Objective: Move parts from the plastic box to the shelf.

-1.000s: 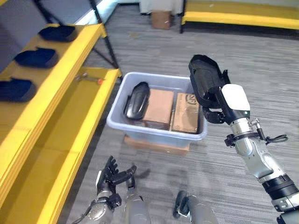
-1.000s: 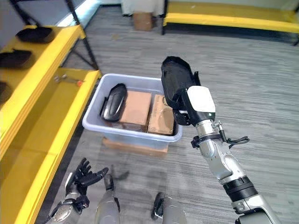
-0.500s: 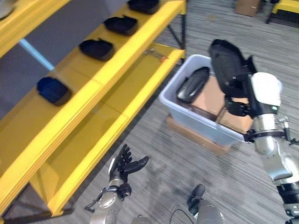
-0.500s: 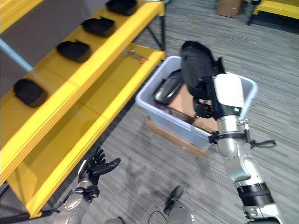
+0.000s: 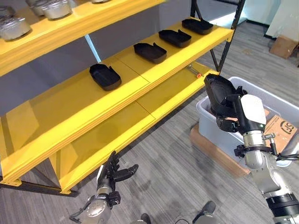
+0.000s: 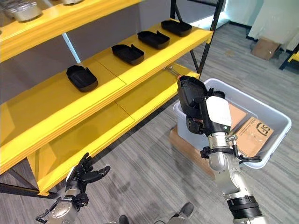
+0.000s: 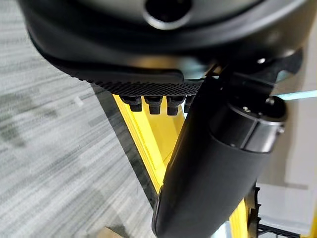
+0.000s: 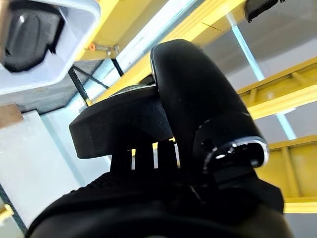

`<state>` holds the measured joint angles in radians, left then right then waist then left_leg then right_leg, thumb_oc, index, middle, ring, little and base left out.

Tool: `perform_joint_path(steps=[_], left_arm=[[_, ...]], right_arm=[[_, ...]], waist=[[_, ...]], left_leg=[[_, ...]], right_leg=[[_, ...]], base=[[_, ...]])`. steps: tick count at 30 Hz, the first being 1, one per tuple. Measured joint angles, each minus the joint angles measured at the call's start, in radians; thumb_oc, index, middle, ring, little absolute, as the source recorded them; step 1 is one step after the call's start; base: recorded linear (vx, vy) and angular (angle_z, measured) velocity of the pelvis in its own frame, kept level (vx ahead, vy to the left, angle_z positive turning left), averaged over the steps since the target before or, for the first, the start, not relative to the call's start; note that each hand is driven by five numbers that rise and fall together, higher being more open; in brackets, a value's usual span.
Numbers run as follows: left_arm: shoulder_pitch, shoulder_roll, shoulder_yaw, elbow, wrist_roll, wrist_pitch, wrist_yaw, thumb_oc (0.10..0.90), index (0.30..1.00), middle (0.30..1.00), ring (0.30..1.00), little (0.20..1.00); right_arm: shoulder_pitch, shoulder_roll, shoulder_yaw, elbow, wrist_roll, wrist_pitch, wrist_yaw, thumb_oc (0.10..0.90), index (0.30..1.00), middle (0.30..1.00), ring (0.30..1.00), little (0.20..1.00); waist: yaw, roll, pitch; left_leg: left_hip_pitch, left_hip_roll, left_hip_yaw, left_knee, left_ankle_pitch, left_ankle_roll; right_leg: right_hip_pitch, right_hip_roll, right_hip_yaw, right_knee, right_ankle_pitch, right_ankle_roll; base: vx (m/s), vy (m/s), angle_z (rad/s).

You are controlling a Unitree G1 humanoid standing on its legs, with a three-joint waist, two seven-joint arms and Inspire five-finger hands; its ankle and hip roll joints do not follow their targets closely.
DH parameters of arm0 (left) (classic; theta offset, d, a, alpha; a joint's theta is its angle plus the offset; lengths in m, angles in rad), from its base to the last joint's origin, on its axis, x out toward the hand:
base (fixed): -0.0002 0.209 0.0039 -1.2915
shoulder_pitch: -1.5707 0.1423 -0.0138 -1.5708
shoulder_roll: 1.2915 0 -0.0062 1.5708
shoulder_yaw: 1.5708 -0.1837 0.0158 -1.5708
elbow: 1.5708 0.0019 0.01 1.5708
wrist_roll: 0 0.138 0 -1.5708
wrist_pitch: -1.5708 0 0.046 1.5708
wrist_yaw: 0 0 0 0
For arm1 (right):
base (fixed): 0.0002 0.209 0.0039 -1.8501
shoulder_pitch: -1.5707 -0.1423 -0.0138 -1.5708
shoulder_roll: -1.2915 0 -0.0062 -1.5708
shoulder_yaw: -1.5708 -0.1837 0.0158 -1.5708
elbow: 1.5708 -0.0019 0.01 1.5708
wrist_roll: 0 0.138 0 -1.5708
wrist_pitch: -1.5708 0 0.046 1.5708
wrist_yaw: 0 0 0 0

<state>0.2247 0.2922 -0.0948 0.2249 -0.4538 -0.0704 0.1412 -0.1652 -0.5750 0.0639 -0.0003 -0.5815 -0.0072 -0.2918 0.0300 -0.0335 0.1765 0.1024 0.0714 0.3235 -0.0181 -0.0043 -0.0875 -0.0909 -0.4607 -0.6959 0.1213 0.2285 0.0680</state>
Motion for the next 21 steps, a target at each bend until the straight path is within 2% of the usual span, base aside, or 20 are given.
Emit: perform_joint_path(steps=[4,11,14,15,16,18,19,20,21], left_arm=[[0.006,0.001,0.002,0.0,0.03,0.0,0.0,0.9,1.0,1.0,1.0,1.0],[0.035,0.004,0.022,0.001,0.036,0.0,0.001,0.9,1.0,1.0,1.0,1.0],[0.05,0.004,0.034,0.002,0.036,0.0,0.004,0.9,1.0,1.0,1.0,1.0],[0.052,0.003,0.035,0.005,0.036,0.0,0.004,0.9,1.0,1.0,1.0,1.0],[0.052,-0.001,0.036,0.01,0.037,0.001,0.002,0.9,1.0,1.0,1.0,1.0],[0.052,0.005,0.042,0.012,0.037,0.002,0.006,0.9,1.0,1.0,1.0,1.0],[0.05,0.004,0.05,0.013,0.037,0.003,0.007,0.9,1.0,1.0,1.0,1.0],[0.049,0.007,0.039,0.012,0.037,0.002,0.009,0.9,1.0,1.0,1.0,1.0],[0.038,0.01,0.036,0.013,0.038,0.003,0.015,0.9,1.0,1.0,1.0,1.0]], right_arm=[[0.005,0.025,0.001,0.0,-0.009,0.001,0.0,0.4,0.3,0.3,0.3,0.3],[0.007,0.027,0.053,0.0,-0.044,0.019,0.005,0.4,0.3,0.3,0.3,0.3],[0.008,0.031,0.089,0.006,-0.045,0.02,0.019,0.4,0.3,0.3,0.3,0.3],[0.01,0.031,0.099,0.008,-0.047,0.02,0.026,0.4,0.3,0.3,0.3,0.3],[0.022,0.031,0.108,0.009,-0.048,0.024,0.032,0.4,0.3,0.3,0.3,0.3],[0.038,0.032,0.11,0.008,-0.049,0.022,0.033,0.4,0.3,0.3,0.3,0.3],[0.063,0.023,0.11,0.008,-0.058,0.019,0.034,0.4,0.3,0.3,0.3,0.3],[0.102,0.021,0.111,0.01,-0.066,0.011,0.04,0.4,0.3,0.3,0.3,0.3],[0.119,0.015,0.107,0.003,-0.066,-0.017,0.042,0.4,0.3,0.3,0.3,0.3]], waist=[[0.003,-0.043,-0.029],[0.006,-0.057,-0.037],[0.01,-0.055,-0.038],[0.011,-0.055,-0.037],[0.01,-0.052,-0.036],[0.018,-0.058,-0.035],[0.009,-0.063,-0.029],[-0.004,-0.051,-0.017],[-0.009,-0.038,-0.002]], left_leg=[[-0.018,-0.025,-0.015,0.002,-0.001,0.012],[-0.052,-0.063,-0.061,0.029,-0.009,0.039],[-0.069,-0.065,-0.077,0.04,-0.007,0.044],[-0.073,-0.069,-0.083,0.036,-0.012,0.06],[-0.08,-0.07,-0.099,0.038,-0.005,0.08],[-0.079,-0.089,-0.114,0.031,-0.003,0.091],[-0.078,-0.104,-0.154,0.036,-0.002,0.11],[-0.043,-0.092,-0.196,0.003,0.022,0.147],[-0.054,-0.052,-0.224,0.004,0.023,0.151]], right_leg=[[0.006,-0.022,-0.008,-0.024,0.024,0.014],[0.039,-0.061,-0.054,-0.051,0.067,0.027],[0.038,-0.066,-0.052,-0.053,0.127,0.027],[0.038,-0.072,-0.047,-0.052,0.166,0.029],[0.035,-0.085,-0.02,-0.047,0.226,0.018],[0.025,-0.102,0.014,-0.021,0.261,-0.022],[-0.016,-0.144,0.192,0.108,0.261,-0.022],[-0.121,-0.101,0.444,0.248,0.126,0.089],[-0.166,0.052,0.583,0.244,-0.059,0.127]], base=[[-0.01,0.106,0.16],[0.0,0.119,0.24],[0.01,0.161,0.17],[0.05,0.192,0.32],[0.07,0.162,0.39],[0.09,0.144,0.49],[0.05,0.086,0.87],[0.0,0.041,0.89],[0.09,-0.007,0.92]])
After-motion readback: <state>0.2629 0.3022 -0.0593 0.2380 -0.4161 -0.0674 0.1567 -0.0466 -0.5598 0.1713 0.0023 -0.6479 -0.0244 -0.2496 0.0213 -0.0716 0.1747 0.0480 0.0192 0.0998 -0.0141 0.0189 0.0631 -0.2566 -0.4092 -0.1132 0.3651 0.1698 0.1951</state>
